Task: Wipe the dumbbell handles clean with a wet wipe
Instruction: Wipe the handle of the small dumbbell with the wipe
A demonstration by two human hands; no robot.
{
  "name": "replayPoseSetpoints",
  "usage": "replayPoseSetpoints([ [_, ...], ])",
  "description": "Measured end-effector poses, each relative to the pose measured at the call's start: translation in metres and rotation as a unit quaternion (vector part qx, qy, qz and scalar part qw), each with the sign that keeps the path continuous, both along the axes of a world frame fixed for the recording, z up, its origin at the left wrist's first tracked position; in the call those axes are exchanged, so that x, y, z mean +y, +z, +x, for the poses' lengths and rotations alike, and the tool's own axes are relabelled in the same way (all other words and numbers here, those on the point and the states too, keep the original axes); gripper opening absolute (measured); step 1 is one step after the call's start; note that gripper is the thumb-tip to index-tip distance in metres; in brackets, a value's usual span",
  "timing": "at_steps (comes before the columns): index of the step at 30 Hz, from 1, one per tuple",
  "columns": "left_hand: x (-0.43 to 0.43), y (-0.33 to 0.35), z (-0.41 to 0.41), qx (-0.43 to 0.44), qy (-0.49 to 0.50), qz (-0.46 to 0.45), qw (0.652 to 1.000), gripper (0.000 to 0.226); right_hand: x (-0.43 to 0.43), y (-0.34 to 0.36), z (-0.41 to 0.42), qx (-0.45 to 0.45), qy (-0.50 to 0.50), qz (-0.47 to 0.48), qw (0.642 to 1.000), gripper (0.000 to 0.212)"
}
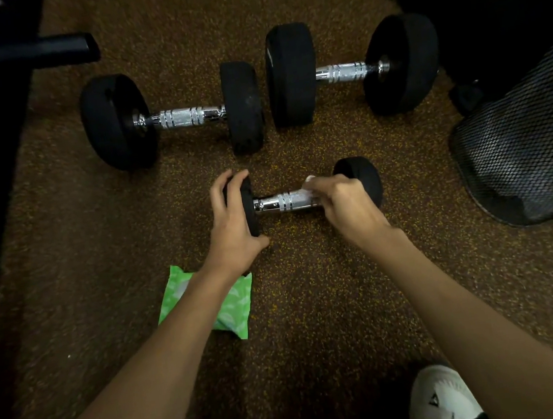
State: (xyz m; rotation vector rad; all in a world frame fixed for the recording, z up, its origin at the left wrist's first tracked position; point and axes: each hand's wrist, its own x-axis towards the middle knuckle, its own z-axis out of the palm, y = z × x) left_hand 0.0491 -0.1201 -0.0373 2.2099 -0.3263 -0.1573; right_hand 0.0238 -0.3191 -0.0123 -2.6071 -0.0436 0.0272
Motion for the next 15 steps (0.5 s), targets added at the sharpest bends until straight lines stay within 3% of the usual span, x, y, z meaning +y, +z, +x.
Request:
replayPoseSetpoints([
  [7,0.0,0.0,0.002,0.002,0.004,0.001,1.0,0.106,0.019,-0.003,0.023,0.045,0.025,0.006,0.999,0.024],
  [15,0.002,-0.003,0.001,0.002,-0.006,-0.006,1.0,0.105,-0.001,-0.003,-0.008,-0.02,0.028,0.027,0.999,0.042],
])
